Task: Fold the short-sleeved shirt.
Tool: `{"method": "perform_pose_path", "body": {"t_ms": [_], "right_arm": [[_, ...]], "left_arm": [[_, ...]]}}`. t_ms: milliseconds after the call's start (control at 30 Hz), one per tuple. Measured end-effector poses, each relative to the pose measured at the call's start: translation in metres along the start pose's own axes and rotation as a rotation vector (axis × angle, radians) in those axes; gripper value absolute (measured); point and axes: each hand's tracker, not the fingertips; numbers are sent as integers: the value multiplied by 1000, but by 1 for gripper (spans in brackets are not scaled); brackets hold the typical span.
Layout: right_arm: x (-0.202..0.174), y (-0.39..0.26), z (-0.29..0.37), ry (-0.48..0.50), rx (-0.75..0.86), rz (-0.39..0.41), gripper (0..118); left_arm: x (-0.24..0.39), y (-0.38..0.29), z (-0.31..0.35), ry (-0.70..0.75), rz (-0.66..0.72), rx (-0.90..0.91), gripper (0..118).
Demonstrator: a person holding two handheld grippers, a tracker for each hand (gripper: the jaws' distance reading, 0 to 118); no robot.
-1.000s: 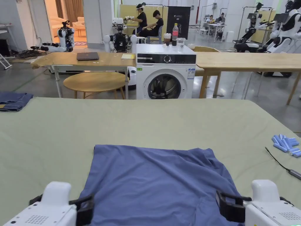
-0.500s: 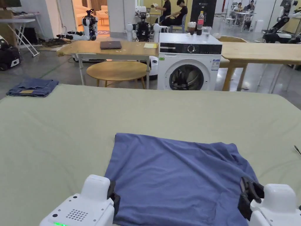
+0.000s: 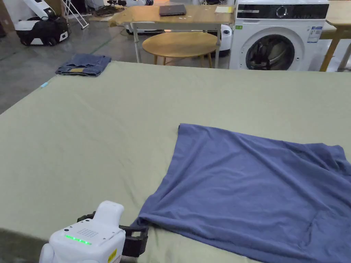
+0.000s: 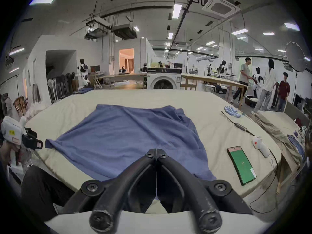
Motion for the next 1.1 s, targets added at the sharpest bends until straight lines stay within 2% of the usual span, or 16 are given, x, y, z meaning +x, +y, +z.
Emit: {"method": "perform_pose_path", "body": {"t_ms": [67,100,167,300,633,667,700,733,767,800,900,933,967,1000,1067,1100], "right_arm": [[4,0,-1,-13,-14,-13,0],[7,0,-2,-21,-22,-20,0],[14,2,-3,-39,-34,-34,0],[29,5,-4,-80,-68,-50,0],[76,-6,2,-115,-261,-39,4],[80,-10,-1,-98,-293,-43,25],[83,-14,-3,-78,-313,-47,76],[85,-18,-5,-61,-332,-40,112],[85,-23,-7,-56,-339,-21,118],[86,-27,-10,-47,-287,9,118],[92,-37,-27,-83,-345,44,116],[88,-33,-29,-78,-344,39,106],[92,-31,-31,-62,-342,14,76],[97,-31,-33,-66,-328,-35,2],[104,-28,-36,-147,-314,-80,2],[107,-28,-36,-92,-346,-141,2]], "left_arm": [[-1,7,-14,-7,-8,-23,108],[-1,9,-22,-16,-13,-31,89],[3,14,-34,-79,-19,-83,0],[20,11,-48,-85,-89,-133,0],[19,6,-19,-66,-32,-50,0],[21,6,-17,-63,-23,-40,0],[22,6,-14,-61,-16,-33,0],[21,7,-11,-65,-13,-31,0],[22,8,-10,-68,-11,-31,0],[24,8,-10,-67,-11,-32,0],[23,9,-12,-62,-25,-38,0],[23,9,-13,-59,-27,-40,0],[24,9,-13,-56,-27,-41,0],[21,10,-14,-55,-26,-42,0],[21,10,-14,-40,-30,-44,0],[21,9,-13,-29,-36,-39,0]]}}
